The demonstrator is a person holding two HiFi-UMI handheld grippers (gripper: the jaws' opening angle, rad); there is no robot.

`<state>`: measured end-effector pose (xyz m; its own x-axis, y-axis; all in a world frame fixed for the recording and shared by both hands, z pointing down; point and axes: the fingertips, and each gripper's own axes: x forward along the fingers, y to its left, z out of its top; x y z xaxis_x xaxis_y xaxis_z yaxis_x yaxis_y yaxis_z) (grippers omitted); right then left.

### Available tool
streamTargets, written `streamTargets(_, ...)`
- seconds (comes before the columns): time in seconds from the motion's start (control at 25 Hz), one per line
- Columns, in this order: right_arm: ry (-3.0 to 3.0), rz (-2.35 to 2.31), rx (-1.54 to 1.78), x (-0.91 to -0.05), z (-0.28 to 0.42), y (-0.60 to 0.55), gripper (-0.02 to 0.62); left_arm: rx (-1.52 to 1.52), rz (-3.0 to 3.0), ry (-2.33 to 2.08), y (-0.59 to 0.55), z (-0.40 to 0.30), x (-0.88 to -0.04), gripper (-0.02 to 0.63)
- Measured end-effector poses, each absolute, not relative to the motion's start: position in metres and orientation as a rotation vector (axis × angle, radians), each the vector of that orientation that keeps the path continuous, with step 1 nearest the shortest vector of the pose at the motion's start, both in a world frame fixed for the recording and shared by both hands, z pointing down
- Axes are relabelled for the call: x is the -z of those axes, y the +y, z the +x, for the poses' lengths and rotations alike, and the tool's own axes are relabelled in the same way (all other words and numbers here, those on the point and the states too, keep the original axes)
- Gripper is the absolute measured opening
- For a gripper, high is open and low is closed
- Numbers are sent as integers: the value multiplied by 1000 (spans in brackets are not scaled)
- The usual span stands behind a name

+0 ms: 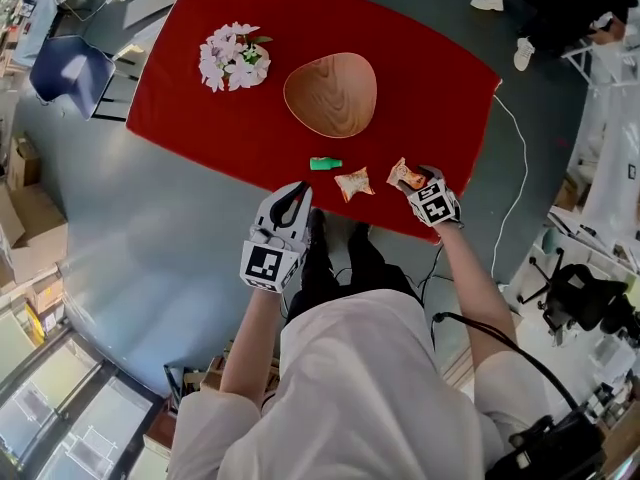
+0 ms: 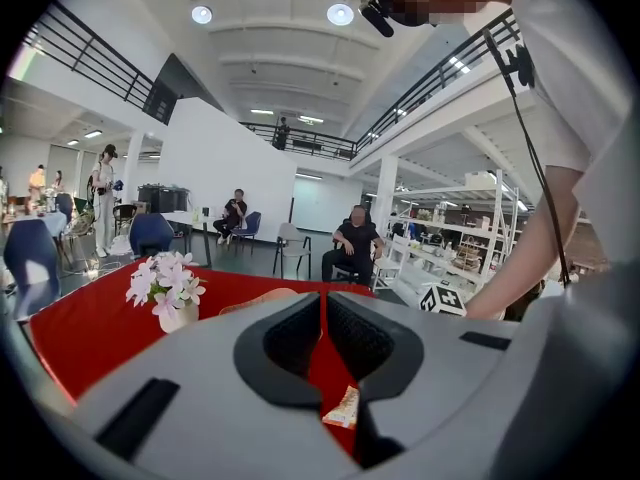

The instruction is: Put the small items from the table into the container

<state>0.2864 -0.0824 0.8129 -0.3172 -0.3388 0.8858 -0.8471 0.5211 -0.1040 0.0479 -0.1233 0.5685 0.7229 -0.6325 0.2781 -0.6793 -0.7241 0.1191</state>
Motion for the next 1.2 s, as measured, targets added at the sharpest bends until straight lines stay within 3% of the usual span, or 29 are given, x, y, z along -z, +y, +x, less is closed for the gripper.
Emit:
streamTargets(0.4, -1775, 867, -839, -861, 296, -77, 244, -358, 2631, -1128, -116, 26, -590, 8)
streamTargets(0.48, -1766, 848, -824, -858, 296, -77, 174, -358, 2620, -1142, -117, 22, -591, 8)
streamTargets(0.6, -1768, 814, -842, -855, 294, -74, 130, -343, 2613, -1159, -117, 19, -586, 8)
streamTargets(1.2, -1880, 849, -719, -773, 262, -132, 117, -282, 2644, -1248, -136, -5, -547, 8)
